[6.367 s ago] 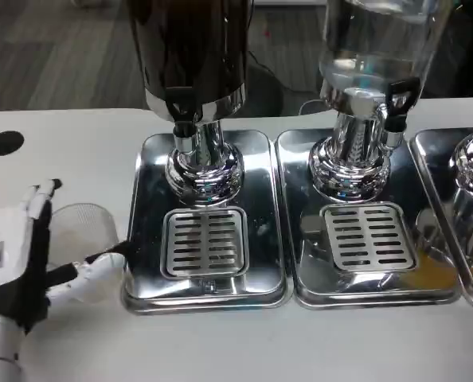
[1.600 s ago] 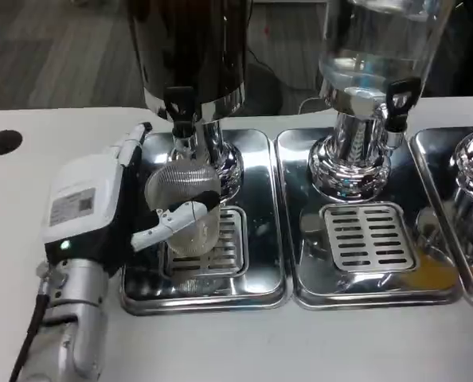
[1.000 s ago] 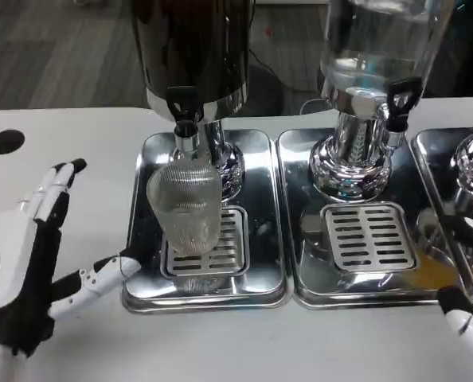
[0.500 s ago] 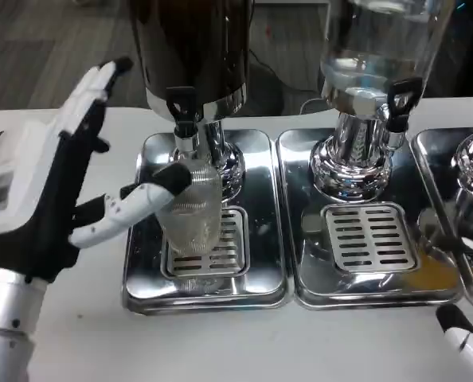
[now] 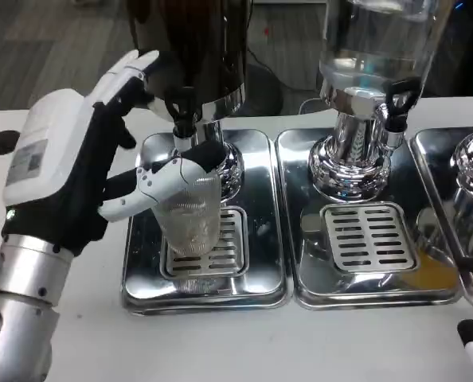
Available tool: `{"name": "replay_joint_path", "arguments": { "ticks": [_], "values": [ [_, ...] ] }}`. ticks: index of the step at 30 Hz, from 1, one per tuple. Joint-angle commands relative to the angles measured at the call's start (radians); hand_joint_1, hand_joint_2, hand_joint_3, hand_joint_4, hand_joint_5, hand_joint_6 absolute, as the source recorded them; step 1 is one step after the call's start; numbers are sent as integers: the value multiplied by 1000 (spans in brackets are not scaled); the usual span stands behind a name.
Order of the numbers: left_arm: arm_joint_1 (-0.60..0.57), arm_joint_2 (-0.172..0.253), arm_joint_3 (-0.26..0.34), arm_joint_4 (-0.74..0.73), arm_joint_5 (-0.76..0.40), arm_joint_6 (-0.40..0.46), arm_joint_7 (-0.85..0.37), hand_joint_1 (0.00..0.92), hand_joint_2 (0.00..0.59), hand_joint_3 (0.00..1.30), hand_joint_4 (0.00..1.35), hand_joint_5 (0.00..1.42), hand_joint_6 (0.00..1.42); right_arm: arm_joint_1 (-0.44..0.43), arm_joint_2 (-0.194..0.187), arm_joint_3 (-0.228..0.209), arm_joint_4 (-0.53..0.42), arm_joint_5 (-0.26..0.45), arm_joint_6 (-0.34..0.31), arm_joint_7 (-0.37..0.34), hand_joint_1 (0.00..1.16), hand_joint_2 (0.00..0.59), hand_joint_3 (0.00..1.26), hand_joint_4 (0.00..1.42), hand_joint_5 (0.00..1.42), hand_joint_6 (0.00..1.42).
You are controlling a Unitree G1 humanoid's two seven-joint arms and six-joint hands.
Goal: Grasp the cup under the faucet to collect the drink, then remove the cup.
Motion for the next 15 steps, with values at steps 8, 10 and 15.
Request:
{"name": "replay_joint_path", "arguments": {
  "ticks": [8, 10, 15],
  "values": [
    [-21, 1, -18, -26, 45, 61, -58, 0, 27, 214, 127, 488, 793, 1, -6, -3, 23, 7, -45, -6, 411, 365, 186, 1, 2, 0],
    [-23, -2, -21, -28, 49, 68, -66, 0, 26, 221, 135, 515, 820, 1, -5, -1, 25, 6, -46, -5, 410, 365, 174, 0, 2, 0],
    [-30, 0, -35, -34, 58, 85, -89, 0, 26, 227, 149, 534, 850, 2, -4, 3, 27, 6, -57, -6, 408, 365, 166, 0, 2, 0]
  ]
}}
